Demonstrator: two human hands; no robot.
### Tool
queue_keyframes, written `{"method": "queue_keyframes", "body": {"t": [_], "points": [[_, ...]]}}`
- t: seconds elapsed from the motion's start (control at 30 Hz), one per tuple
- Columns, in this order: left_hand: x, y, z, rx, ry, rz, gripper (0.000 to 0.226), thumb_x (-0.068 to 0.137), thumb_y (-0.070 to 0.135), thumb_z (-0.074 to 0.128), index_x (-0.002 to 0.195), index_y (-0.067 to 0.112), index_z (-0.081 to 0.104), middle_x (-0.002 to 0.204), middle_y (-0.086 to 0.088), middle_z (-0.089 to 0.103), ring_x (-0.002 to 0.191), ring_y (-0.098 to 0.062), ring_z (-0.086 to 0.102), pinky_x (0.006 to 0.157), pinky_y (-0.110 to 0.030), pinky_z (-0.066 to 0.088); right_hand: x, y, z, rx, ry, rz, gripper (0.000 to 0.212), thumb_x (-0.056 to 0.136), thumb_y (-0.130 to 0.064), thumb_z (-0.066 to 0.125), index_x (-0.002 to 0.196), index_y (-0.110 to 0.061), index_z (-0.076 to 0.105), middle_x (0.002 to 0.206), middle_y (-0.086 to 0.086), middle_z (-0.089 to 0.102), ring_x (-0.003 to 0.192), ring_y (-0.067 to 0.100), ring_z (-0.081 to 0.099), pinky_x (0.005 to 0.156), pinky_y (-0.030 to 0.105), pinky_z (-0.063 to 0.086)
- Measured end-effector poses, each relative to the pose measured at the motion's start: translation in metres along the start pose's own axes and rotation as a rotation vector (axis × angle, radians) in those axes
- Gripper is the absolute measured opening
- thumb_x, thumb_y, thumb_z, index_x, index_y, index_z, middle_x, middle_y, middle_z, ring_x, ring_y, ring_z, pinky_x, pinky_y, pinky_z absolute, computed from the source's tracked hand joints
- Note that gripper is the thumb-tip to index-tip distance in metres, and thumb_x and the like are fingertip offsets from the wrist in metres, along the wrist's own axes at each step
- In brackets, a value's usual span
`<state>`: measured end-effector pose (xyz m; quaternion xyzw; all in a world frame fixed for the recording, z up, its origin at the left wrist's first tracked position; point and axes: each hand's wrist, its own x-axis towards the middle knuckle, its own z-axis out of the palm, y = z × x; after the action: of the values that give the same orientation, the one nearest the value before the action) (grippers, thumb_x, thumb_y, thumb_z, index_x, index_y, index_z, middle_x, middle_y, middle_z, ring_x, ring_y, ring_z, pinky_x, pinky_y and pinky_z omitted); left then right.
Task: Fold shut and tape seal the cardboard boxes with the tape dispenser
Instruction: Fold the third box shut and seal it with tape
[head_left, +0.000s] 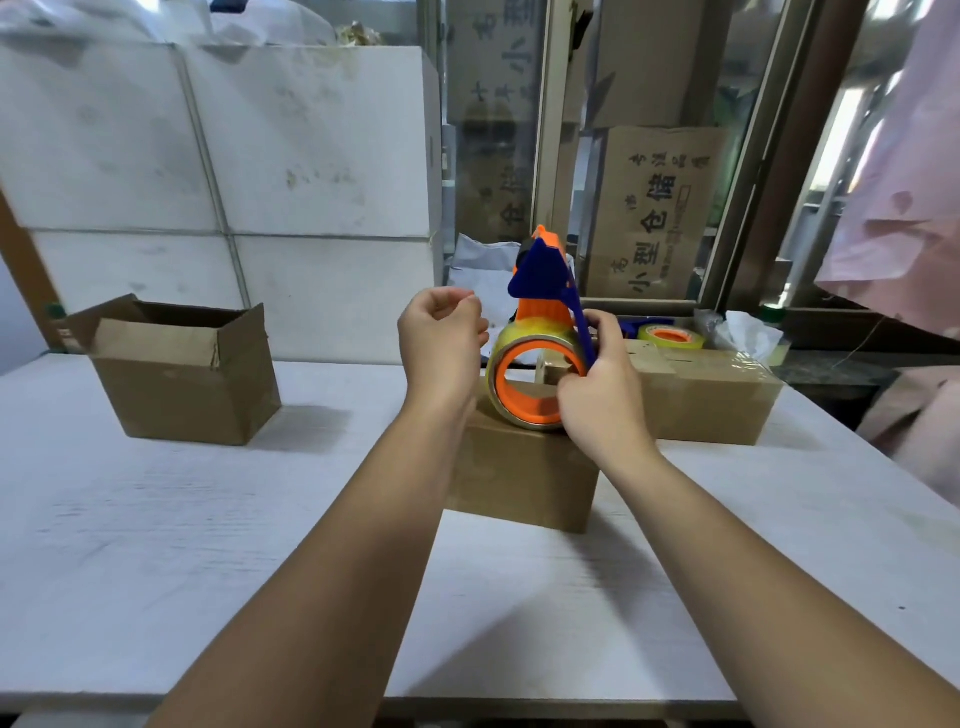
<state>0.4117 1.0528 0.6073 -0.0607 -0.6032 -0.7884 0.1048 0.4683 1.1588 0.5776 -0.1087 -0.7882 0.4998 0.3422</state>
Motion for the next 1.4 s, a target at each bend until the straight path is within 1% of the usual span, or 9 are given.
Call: {"method": "queue_keyframes", "body": {"t": [0.27,0.37,0.5,0.67,0.83,0.97,1.07,1.27,1.4], "points": [[0.013,-0.005,-0.031,0.077,0.022,0.045,0.016,0.091,0.003,0.055,0.084,0.016,0.062,0.077,0.001,0.060,0.067,-0.011,0.060,0.066,-0.019,0.053,-0.002,0.003,-0.003,0.000,-0.006,0.016,0.060,0.085,0.005,0.056,0.120,-0.038,0.034,0.116,-0.008,0.048,0.107,0.016,0.052,0.085,0.032,0.054],[0.015,-0.007,-0.039,0.013,-0.068,-0.066,0.006,0.093,0.006,0.057,0.096,0.010,0.061,0.083,-0.003,0.061,0.073,-0.012,0.061,0.069,-0.019,0.054,-0.002,0.004,-0.002,-0.025,-0.018,-0.007,0.061,0.085,0.004,0.057,0.116,-0.043,0.032,0.116,-0.009,0.048,0.106,0.015,0.052,0.085,0.030,0.052],[0.014,-0.016,-0.039,0.353,-0.198,-0.191,0.035,0.100,0.036,0.044,0.123,0.011,0.052,0.106,-0.003,0.059,0.103,-0.020,0.056,0.095,-0.037,0.046,-0.002,0.004,0.000,-0.029,-0.013,0.003,0.060,0.087,0.003,0.054,0.123,-0.041,0.035,0.119,-0.008,0.049,0.108,0.015,0.052,0.088,0.032,0.052],[0.007,-0.016,-0.049,0.533,-0.107,0.031,0.039,0.101,0.038,0.034,0.096,0.009,0.058,0.092,-0.012,0.064,0.087,-0.024,0.062,0.085,-0.039,0.050,0.000,0.005,0.000,-0.032,-0.012,0.034,0.059,0.090,0.001,0.054,0.132,-0.036,0.035,0.123,-0.007,0.050,0.111,0.017,0.052,0.091,0.036,0.052],[-0.003,-0.012,-0.046,0.164,-0.317,-0.298,0.042,0.101,0.036,0.041,0.126,0.004,0.050,0.113,-0.017,0.059,0.102,-0.023,0.064,0.090,-0.027,0.052,0.002,0.008,-0.001,0.034,0.018,0.057,0.051,0.093,-0.006,0.053,0.133,-0.034,0.039,0.119,-0.007,0.054,0.104,0.015,0.054,0.076,0.024,0.048],[-0.006,-0.006,-0.039,0.184,-0.404,-0.289,0.024,0.102,0.035,0.038,0.110,0.015,0.050,0.097,-0.008,0.053,0.103,-0.022,0.057,0.091,-0.025,0.045,0.005,0.010,-0.003,0.084,0.036,0.090,0.044,0.096,-0.011,0.051,0.133,-0.034,0.040,0.109,-0.010,0.053,0.092,0.010,0.053,0.064,0.018,0.040],[-0.007,-0.007,-0.038,0.201,-0.414,-0.307,0.043,0.101,0.035,0.040,0.134,0.006,0.044,0.115,-0.017,0.059,0.108,-0.023,0.060,0.098,-0.029,0.047,0.005,0.010,-0.004,0.084,0.050,0.096,0.044,0.097,-0.011,0.050,0.133,-0.032,0.040,0.102,-0.014,0.052,0.080,0.000,0.051,0.061,0.014,0.038],[-0.027,-0.021,-0.047,0.548,-0.294,0.058,0.044,0.079,0.043,0.072,0.114,0.025,0.053,0.091,0.004,0.056,0.082,-0.010,0.059,0.069,-0.020,0.046,0.006,0.011,-0.003,0.137,0.091,0.132,0.033,0.096,-0.014,0.052,0.116,-0.038,0.042,0.087,-0.025,0.053,0.078,-0.001,0.052,0.068,0.021,0.040],[-0.033,-0.032,-0.047,0.665,-0.333,0.247,0.071,0.069,0.031,0.084,0.130,0.025,0.048,0.107,0.005,0.048,0.092,-0.009,0.054,0.081,-0.016,0.045,0.007,0.011,-0.003,0.141,0.088,0.139,0.029,0.096,-0.018,0.052,0.108,-0.040,0.040,0.087,-0.024,0.053,0.078,-0.001,0.052,0.075,0.027,0.042]]}}
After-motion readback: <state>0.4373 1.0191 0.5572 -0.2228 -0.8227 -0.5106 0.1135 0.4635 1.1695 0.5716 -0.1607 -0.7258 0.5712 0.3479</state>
